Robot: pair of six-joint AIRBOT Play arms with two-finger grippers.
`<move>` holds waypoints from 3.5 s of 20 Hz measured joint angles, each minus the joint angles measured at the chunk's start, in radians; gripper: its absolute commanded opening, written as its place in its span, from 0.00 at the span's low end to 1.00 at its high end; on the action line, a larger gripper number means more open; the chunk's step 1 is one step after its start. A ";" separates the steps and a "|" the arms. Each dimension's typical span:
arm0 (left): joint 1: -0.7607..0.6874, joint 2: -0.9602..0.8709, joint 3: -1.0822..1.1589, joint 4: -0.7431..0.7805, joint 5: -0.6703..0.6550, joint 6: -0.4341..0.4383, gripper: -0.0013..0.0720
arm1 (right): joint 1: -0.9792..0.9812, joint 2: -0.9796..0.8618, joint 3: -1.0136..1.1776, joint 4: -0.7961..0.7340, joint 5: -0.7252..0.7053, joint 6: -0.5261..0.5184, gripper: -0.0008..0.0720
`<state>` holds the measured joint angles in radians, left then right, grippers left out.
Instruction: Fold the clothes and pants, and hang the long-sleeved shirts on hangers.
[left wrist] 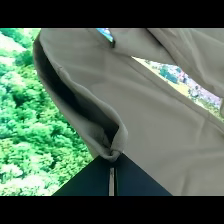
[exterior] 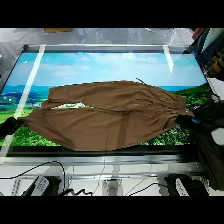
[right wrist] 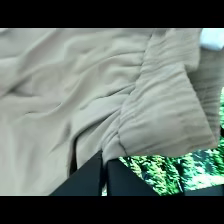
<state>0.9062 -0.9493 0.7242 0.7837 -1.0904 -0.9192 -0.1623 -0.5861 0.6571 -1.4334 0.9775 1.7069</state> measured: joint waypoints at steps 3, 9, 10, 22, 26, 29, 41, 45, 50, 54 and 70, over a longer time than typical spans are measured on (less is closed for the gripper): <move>-0.008 0.003 0.003 -0.004 0.003 0.002 0.03 | 0.000 0.128 0.005 -0.039 0.056 0.000 0.04; -0.018 0.005 0.004 -0.030 0.023 0.003 0.03 | 0.000 0.250 0.013 -0.098 0.082 0.000 0.04; -0.019 0.005 0.004 -0.031 0.025 0.003 0.03 | 0.000 0.256 0.014 -0.105 0.068 -0.004 0.04; -0.028 0.004 0.004 -0.038 0.057 0.003 0.03 | 0.000 0.228 0.016 -0.122 -0.074 -0.023 0.04; -0.028 0.004 0.004 -0.095 0.068 0.006 0.03 | 0.000 0.223 0.018 -0.117 -0.123 -0.023 0.04; -0.028 0.004 0.004 -0.183 0.082 0.029 0.03 | 0.000 0.222 0.022 -0.117 -0.177 -0.022 0.04; -0.164 0.006 0.218 -0.093 0.124 0.074 0.03 | 0.000 0.249 0.023 -0.137 -0.258 -0.018 0.04; -0.314 0.000 0.258 0.038 0.287 0.073 0.03 | 0.000 0.238 0.024 -0.143 -0.338 -0.018 0.04; -0.462 -0.060 0.270 0.087 0.543 0.071 0.03 | 0.000 0.124 0.024 -0.154 -0.428 0.022 0.04; -0.503 -0.166 0.272 0.099 0.634 0.048 0.03 | 0.000 -0.072 0.057 -0.157 -0.550 0.114 0.04; -0.575 -0.491 0.341 0.105 0.917 -0.081 0.03 | -0.090 -0.879 0.586 -0.079 -0.578 0.330 0.04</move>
<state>0.3313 -1.4403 1.0653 0.8883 -0.1738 -1.0000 -0.2527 -1.4651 1.2434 -1.5120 0.3996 2.0369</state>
